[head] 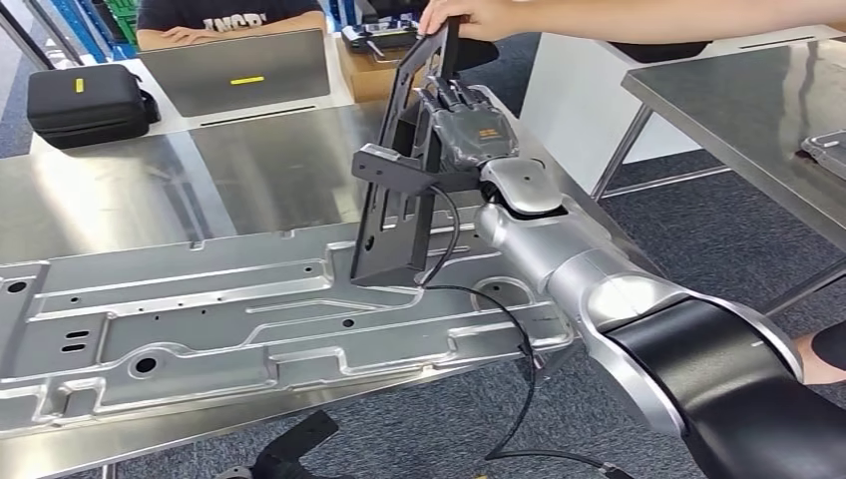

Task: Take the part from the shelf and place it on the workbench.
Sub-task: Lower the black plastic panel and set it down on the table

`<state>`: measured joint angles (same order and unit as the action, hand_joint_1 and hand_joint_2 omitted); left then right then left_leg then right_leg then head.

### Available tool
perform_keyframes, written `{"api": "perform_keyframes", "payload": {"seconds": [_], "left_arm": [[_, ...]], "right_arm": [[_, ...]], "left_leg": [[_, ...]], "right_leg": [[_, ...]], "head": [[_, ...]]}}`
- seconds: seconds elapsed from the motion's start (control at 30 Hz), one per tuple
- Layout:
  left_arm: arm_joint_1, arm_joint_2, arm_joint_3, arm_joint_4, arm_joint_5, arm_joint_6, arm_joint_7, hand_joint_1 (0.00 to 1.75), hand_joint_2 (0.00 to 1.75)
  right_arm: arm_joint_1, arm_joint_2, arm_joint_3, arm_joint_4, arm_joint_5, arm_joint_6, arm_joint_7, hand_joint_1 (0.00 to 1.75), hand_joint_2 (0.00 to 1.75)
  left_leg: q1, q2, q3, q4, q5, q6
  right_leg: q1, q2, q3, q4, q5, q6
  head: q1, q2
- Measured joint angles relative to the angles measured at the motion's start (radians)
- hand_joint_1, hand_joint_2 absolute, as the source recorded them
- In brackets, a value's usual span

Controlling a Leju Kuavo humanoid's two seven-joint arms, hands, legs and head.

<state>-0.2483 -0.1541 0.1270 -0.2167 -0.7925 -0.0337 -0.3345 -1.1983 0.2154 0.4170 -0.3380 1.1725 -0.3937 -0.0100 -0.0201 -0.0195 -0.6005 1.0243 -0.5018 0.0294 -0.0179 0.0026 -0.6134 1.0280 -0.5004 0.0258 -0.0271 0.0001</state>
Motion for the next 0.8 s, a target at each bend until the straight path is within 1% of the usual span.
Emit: {"api": "perform_keyframes", "payload": {"seconds": [0.8], "left_arm": [[0.000, 0.000, 0.000, 0.000, 0.000, 0.001, -0.008, 0.00, 1.75]], "right_arm": [[0.000, -0.002, 0.000, 0.000, 0.003, 0.000, -0.002, 0.00, 0.00]], "left_leg": [[0.001, 0.000, 0.000, 0.000, 0.000, 0.000]], "right_leg": [[0.000, 0.000, 0.000, 0.000, 0.000, 0.000]], "head": [[0.000, 0.000]]}}
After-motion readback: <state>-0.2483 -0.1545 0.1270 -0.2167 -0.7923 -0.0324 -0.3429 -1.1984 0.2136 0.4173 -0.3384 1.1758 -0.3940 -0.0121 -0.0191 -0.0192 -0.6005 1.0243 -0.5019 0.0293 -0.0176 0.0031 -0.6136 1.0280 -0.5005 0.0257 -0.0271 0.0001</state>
